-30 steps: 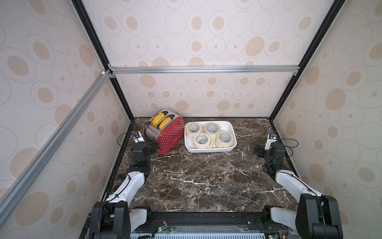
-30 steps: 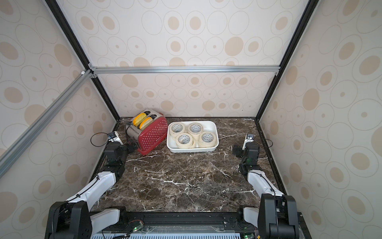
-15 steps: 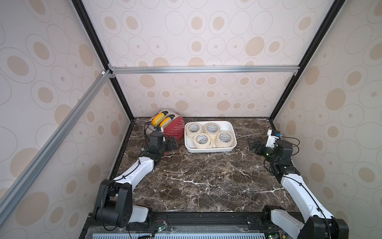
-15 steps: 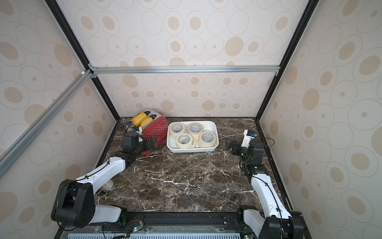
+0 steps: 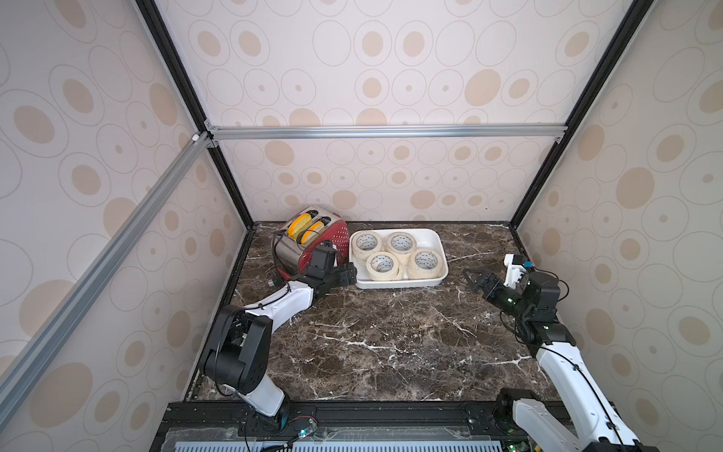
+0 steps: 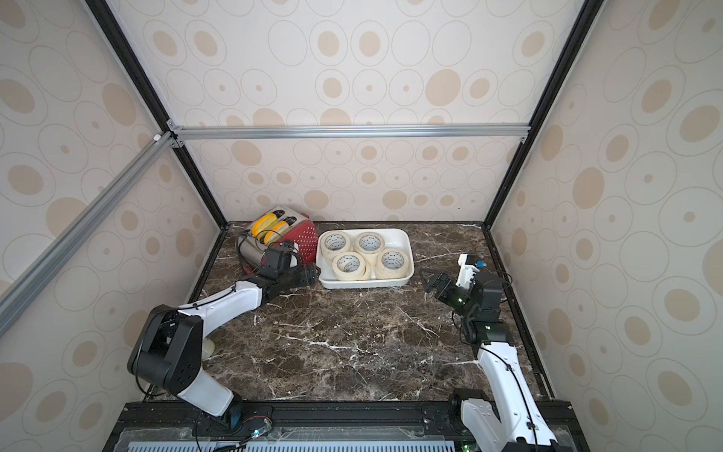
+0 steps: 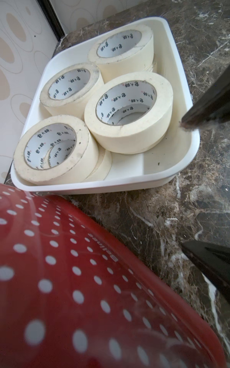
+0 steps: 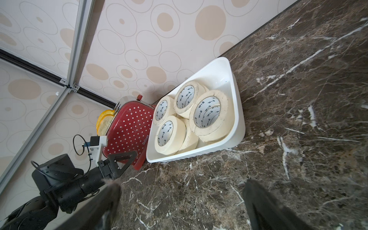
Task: Take out the art tape in the storage box
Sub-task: Move the storage box to the center of the board.
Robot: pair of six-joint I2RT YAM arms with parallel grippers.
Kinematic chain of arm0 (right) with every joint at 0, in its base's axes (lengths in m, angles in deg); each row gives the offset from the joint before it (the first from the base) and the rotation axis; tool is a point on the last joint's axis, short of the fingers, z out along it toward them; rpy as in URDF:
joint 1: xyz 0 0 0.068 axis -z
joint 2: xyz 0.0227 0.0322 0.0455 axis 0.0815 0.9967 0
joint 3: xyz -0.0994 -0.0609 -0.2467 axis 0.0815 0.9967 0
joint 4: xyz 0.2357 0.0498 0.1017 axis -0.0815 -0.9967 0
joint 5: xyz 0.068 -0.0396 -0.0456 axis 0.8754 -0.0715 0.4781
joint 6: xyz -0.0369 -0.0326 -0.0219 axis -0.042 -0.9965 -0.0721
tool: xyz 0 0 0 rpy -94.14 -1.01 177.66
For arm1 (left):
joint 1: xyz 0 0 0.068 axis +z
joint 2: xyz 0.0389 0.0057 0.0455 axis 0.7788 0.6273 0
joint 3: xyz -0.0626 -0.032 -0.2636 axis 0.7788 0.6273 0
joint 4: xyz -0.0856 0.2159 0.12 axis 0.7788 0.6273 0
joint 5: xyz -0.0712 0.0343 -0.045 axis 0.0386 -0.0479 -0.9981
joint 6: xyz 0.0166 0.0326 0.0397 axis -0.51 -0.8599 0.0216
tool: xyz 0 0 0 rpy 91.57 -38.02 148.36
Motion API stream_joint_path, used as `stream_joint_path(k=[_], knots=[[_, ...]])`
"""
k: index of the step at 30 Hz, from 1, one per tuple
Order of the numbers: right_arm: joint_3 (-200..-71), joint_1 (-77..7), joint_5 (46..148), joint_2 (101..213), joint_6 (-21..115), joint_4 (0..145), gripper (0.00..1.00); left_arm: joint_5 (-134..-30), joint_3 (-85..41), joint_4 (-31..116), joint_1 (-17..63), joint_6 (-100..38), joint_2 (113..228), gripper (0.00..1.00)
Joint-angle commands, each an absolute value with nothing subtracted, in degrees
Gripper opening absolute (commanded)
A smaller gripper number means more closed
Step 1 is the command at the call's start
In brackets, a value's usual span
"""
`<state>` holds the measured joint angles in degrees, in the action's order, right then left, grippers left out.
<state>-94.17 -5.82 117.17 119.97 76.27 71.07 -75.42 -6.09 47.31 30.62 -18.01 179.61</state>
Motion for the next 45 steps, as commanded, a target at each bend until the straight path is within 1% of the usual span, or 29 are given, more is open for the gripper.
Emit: stream_joint_path(k=[1, 9, 15, 20, 24, 28, 39, 45], knots=[[-93.74, -5.52, 119.53, 119.64, 76.51, 70.46, 1.00, -72.54, -10.39, 50.43, 29.97, -18.26, 182.41, 0.90], [-93.40, -5.50, 124.77, 121.58, 74.28, 73.58, 1.00, -73.27, -15.57, 52.29, 29.87, -17.98, 188.73, 0.86], [-91.12, -5.51, 133.11, 123.21, 72.82, 85.50, 1.00, -74.60, -17.28, 52.29, 29.62, -17.88, 191.30, 0.81], [-90.04, -5.64, 137.50, 125.05, 72.62, 92.95, 1.00, -75.70, -18.47, 52.29, 29.48, -17.91, 193.13, 0.74], [-90.13, -5.77, 138.78, 124.78, 70.61, 93.85, 1.00, -76.49, -19.16, 52.04, 29.36, -18.01, 194.51, 0.67], [-90.13, -5.77, 138.22, 123.83, 68.58, 92.34, 1.00, -76.91, -19.63, 51.94, 29.37, -17.99, 195.68, 0.59], [-90.04, -5.98, 137.41, 123.96, 68.68, 92.03, 1.00, -77.80, -19.49, 51.06, 29.35, -17.71, 196.91, 0.28], [-89.99, -5.96, 136.89, 124.31, 68.37, 91.51, 1.00, -78.16, -18.86, 50.62, 29.27, -17.64, 196.14, 0.08]])
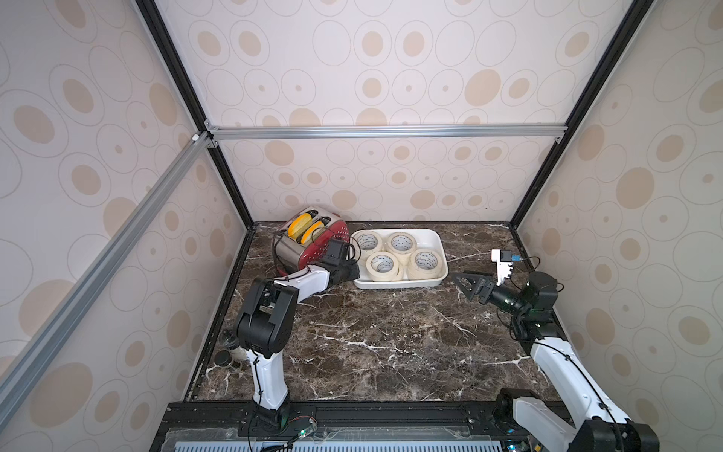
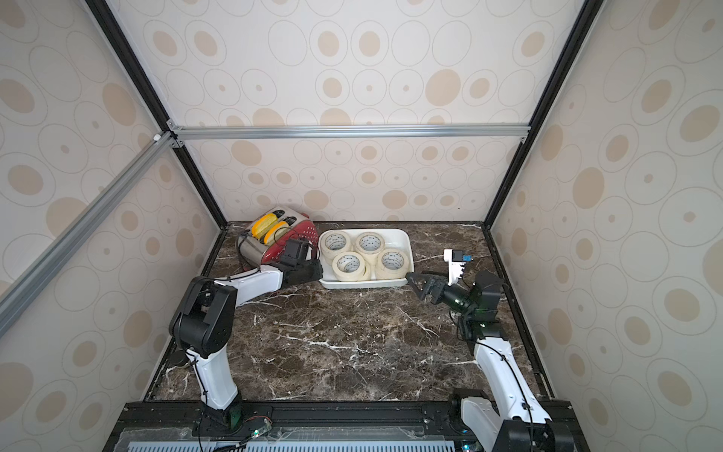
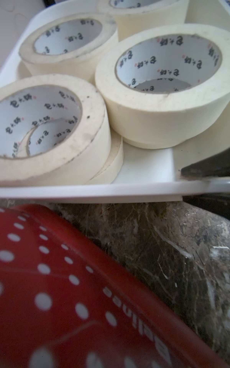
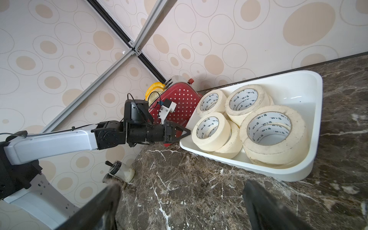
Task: Take out the art tape in the storage box
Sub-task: Move the storage box to the center of the board.
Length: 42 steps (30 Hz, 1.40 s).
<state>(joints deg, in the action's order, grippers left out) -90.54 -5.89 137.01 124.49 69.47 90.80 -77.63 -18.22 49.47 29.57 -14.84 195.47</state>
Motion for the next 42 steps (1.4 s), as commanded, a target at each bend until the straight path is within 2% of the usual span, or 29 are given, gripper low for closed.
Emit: stream_joint_path(k=[1, 4, 20, 26, 33, 42], knots=[[-89.99, -5.94, 136.88, 124.31, 68.33, 91.41, 1.00, -78.16, -18.68, 50.55, 29.27, -17.52, 195.89, 0.05], [-90.04, -6.05, 136.73, 124.50, 68.08, 91.14, 1.00, -78.17, -17.43, 50.28, 29.23, -16.97, 194.71, 0.00], [-91.19, -6.08, 136.53, 125.69, 67.63, 89.56, 1.00, -73.48, -4.90, 48.85, 26.37, -8.74, 183.90, 0.02], [-91.97, -6.05, 136.60, 126.57, 67.76, 88.00, 1.00, -73.09, -4.07, 47.99, 25.09, -7.29, 183.48, 0.03], [-93.46, -6.06, 135.99, 127.30, 65.12, 81.86, 1.00, -71.44, -2.68, 46.96, 25.02, -7.60, 181.66, 0.22], [-96.99, -6.05, 132.11, 127.83, 60.56, 69.70, 0.99, -66.62, -4.97, 53.68, 24.98, -14.27, 177.03, 0.53]])
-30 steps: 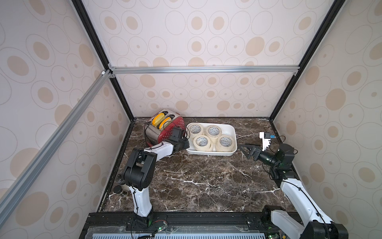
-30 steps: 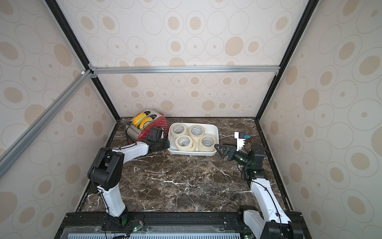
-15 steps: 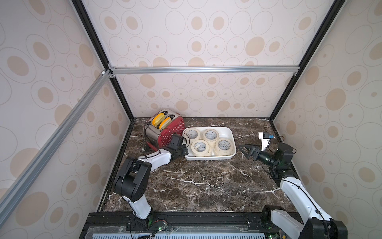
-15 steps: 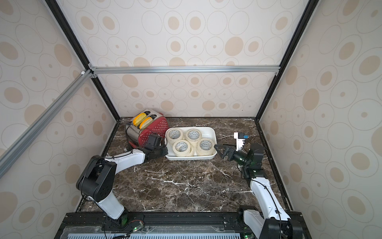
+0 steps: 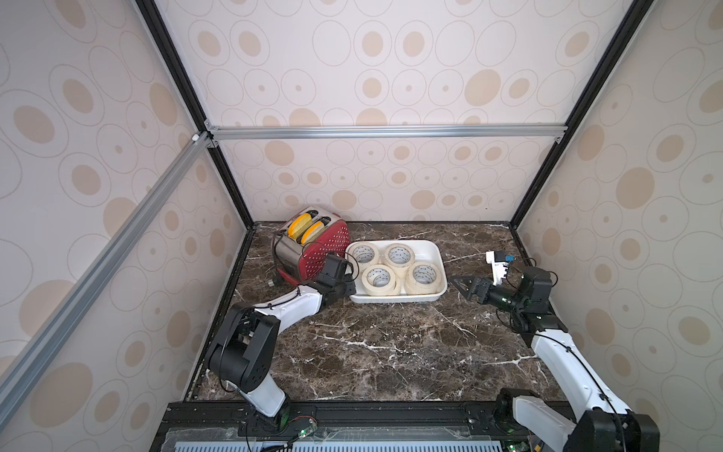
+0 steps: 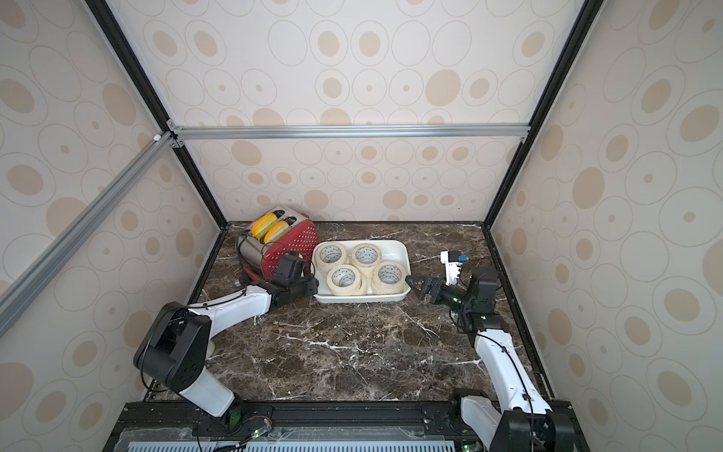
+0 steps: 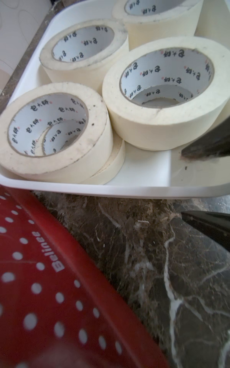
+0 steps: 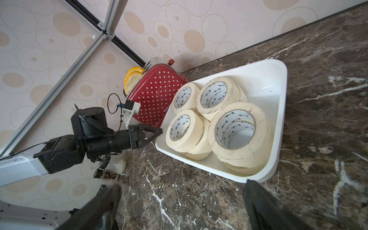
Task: Take out the art tape in the storage box
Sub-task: Move the storage box to the center of the board, then pick up the art tape from the storage box.
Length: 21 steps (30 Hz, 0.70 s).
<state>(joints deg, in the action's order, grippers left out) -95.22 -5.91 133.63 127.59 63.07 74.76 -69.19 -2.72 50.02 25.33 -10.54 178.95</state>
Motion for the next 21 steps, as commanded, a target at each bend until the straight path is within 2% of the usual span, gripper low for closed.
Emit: stream_joint_path(k=[1, 7, 15, 21], knots=[[-97.05, -6.02, 131.71, 127.74, 60.45, 69.01, 0.99, -66.58, -5.82, 54.82, 25.02, -15.38, 176.84, 0.56], [-97.53, -6.10, 129.15, 127.65, 58.72, 64.12, 0.99, -66.86, -10.82, 60.15, 23.98, -19.58, 177.63, 0.66], [-97.59, -6.22, 127.90, 128.31, 57.34, 61.88, 0.99, -64.80, -20.79, 66.97, 18.20, -23.91, 185.29, 0.81], [-97.20, -6.29, 127.98, 128.29, 57.51, 62.02, 0.99, -60.11, -27.18, 71.52, 17.53, -25.06, 191.04, 0.83]])
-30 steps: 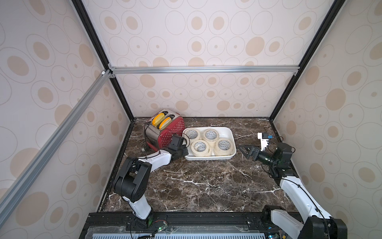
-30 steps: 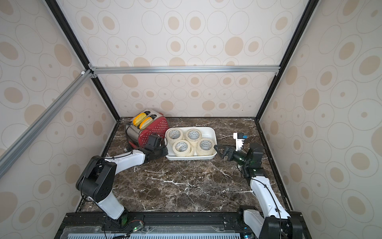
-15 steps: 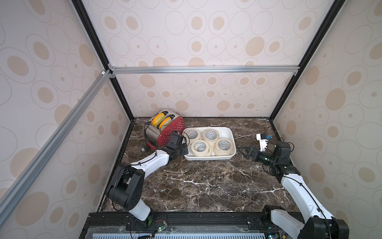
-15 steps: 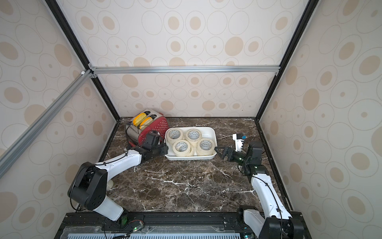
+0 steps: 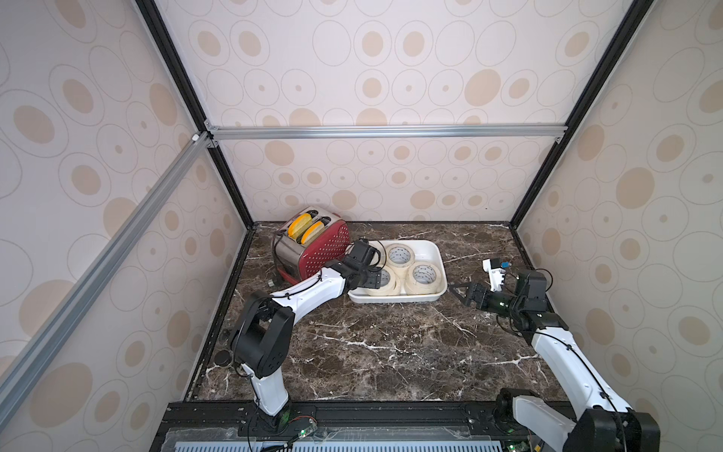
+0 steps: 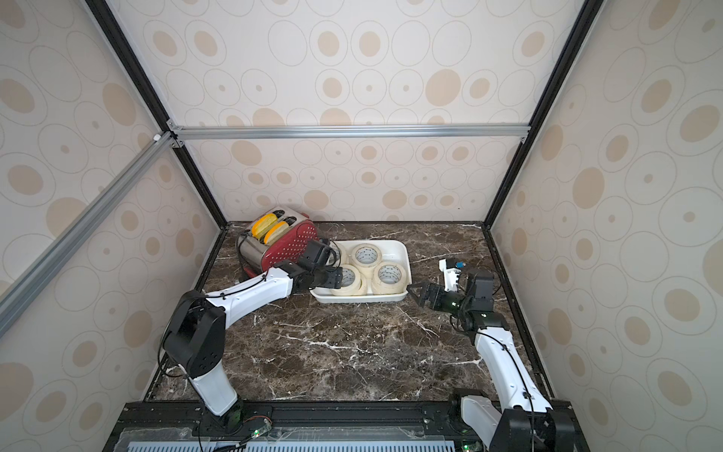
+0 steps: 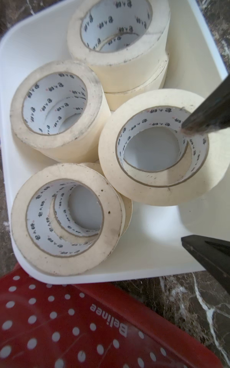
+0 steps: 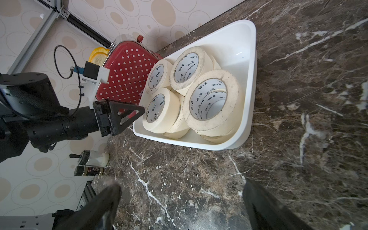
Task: Take out the art tape in the storage box
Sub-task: Pick up the art tape from the storage box.
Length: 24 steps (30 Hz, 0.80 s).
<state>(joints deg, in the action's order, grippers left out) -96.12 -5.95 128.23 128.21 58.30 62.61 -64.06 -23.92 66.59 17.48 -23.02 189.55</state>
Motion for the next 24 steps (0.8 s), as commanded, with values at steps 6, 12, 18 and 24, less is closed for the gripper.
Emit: stream_joint_path(k=[6, 12, 18, 24], knots=[[-96.61, -6.28, 128.01, 128.44, 57.60, 62.24, 1.00, -59.20, -31.72, 74.41, 17.58, -27.08, 195.66, 0.75], [-96.63, -6.28, 127.92, 128.44, 57.61, 62.12, 0.99, -59.81, -33.25, 74.74, 17.57, -27.40, 198.14, 0.62], [-96.63, -6.27, 127.92, 128.45, 57.77, 62.13, 0.99, -60.56, -33.49, 74.18, 17.57, -27.48, 198.32, 0.35], [-96.72, -6.34, 127.87, 128.44, 57.87, 61.87, 1.00, -60.86, -32.23, 73.06, 17.58, -26.80, 196.73, 0.18]])
